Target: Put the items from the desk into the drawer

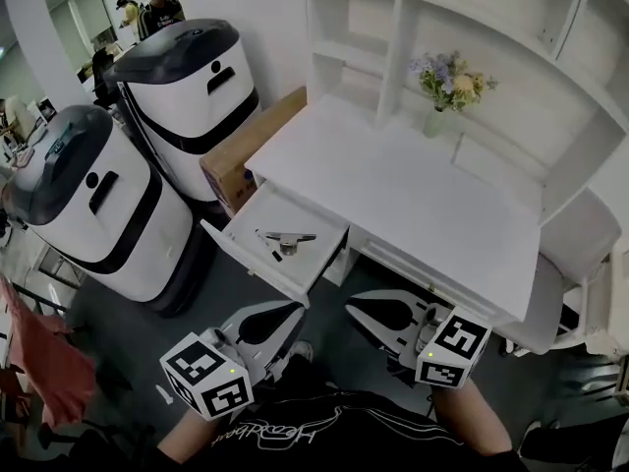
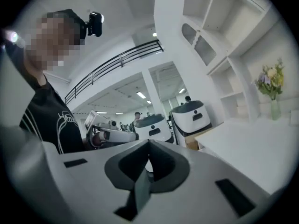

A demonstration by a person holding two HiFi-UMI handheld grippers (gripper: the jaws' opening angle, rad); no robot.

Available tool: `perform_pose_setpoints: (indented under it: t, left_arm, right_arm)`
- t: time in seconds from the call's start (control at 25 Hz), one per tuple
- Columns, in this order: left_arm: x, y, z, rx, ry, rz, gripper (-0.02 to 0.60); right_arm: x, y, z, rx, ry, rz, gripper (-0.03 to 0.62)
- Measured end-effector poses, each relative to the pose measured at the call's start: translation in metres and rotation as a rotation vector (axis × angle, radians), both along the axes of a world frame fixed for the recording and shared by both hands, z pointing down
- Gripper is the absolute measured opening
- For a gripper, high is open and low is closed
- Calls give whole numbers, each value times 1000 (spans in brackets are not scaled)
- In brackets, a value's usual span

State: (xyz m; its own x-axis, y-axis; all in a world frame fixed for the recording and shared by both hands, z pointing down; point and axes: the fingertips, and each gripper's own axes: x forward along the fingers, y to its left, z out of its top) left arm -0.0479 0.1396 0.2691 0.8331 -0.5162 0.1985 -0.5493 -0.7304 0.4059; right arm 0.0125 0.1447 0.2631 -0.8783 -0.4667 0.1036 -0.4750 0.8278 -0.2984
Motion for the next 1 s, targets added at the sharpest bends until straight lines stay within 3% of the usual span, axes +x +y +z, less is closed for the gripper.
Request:
perform_pose_setpoints:
  t: [0.12, 0.4, 1.0]
  left_arm:
    - [13, 14, -19, 42, 12, 28, 9]
    - [33, 34, -43, 106, 6, 64, 9]
    - [45, 38, -41, 106, -1, 112, 9]
  right_arm:
    - [10, 21, -23, 45, -18, 5, 8]
    - [28, 45, -47, 35, -62, 29, 8]
    - [31, 53, -45, 36, -70, 47, 8]
